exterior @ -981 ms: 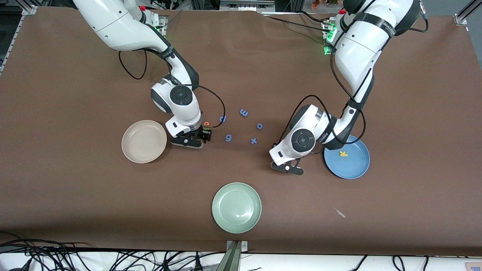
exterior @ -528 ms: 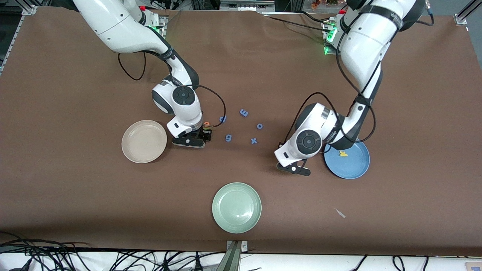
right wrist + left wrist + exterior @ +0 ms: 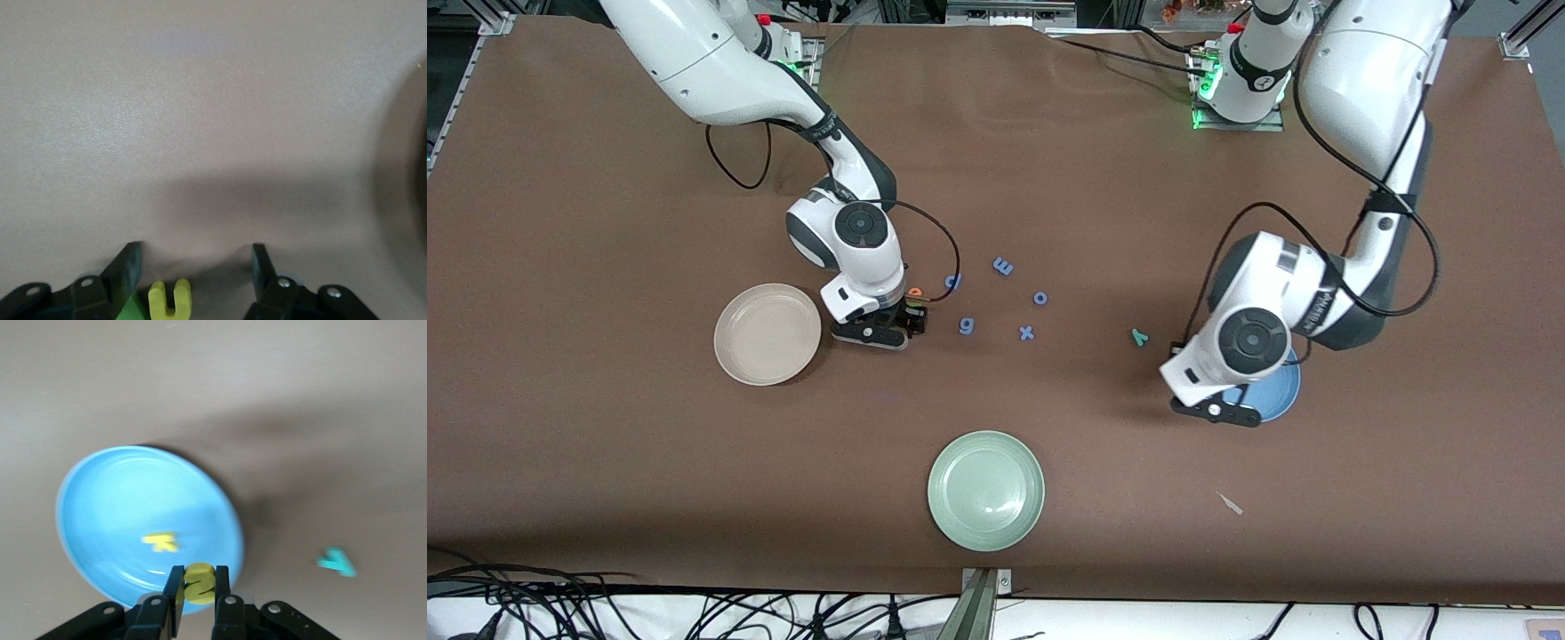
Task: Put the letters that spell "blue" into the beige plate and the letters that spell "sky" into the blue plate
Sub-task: 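Place the yellow z on the blue plate with the left gripper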
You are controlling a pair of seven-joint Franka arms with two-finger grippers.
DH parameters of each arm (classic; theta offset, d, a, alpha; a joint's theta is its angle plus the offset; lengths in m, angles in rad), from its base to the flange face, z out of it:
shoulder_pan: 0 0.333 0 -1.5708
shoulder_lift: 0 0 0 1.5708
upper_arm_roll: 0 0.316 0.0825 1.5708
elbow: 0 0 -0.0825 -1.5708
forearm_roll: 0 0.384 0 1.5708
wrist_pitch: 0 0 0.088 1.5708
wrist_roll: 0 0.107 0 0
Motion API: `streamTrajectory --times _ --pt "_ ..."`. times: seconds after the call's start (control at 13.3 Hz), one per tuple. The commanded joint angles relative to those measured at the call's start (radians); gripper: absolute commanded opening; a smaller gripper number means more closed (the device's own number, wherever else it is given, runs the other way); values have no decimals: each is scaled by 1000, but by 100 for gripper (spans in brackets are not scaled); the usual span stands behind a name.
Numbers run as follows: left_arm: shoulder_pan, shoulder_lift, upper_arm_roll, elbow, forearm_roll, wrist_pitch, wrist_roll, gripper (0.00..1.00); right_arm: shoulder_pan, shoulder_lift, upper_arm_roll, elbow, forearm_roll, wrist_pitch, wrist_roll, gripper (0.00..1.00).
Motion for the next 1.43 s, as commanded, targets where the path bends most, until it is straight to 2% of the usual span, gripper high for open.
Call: streamTrajectory --times 0.0,0.15,0.23,0.3,0.38,0.45,0.75,0.98,1.21,1.36 --pt "80 -3 -14 -120 25 154 115 2 1 -5 6 -37 -20 -2 33 75" --pt "108 -18 -16 -230 25 277 123 8 1 -15 13 -44 -15 -7 46 75" --pt "113 -20 -16 -257 25 305 123 19 1 -19 24 -46 -15 -7 59 75" --pt "113 -20 -16 -267 19 311 121 48 1 -24 27 -51 -15 -7 63 76" --pt "111 -21 -17 -267 16 311 118 95 1 -36 27 -60 -15 -8 63 76" --pt "111 -32 -22 -267 16 303 120 100 1 -47 27 -69 -15 -8 60 76" --pt "110 -87 -86 -248 6 219 103 100 -1 -48 27 -77 -15 -8 46 76" --pt "103 -106 -134 -256 -95 176 30 100 -2 -48 21 -75 -10 -8 1 74" --pt "84 -93 -181 -268 -98 187 -237 100 -2 -45 20 -75 -10 -7 4 58" --pt "57 -66 -183 -282 -101 205 -398 99 -2 -45 20 -75 -10 -7 3 46"
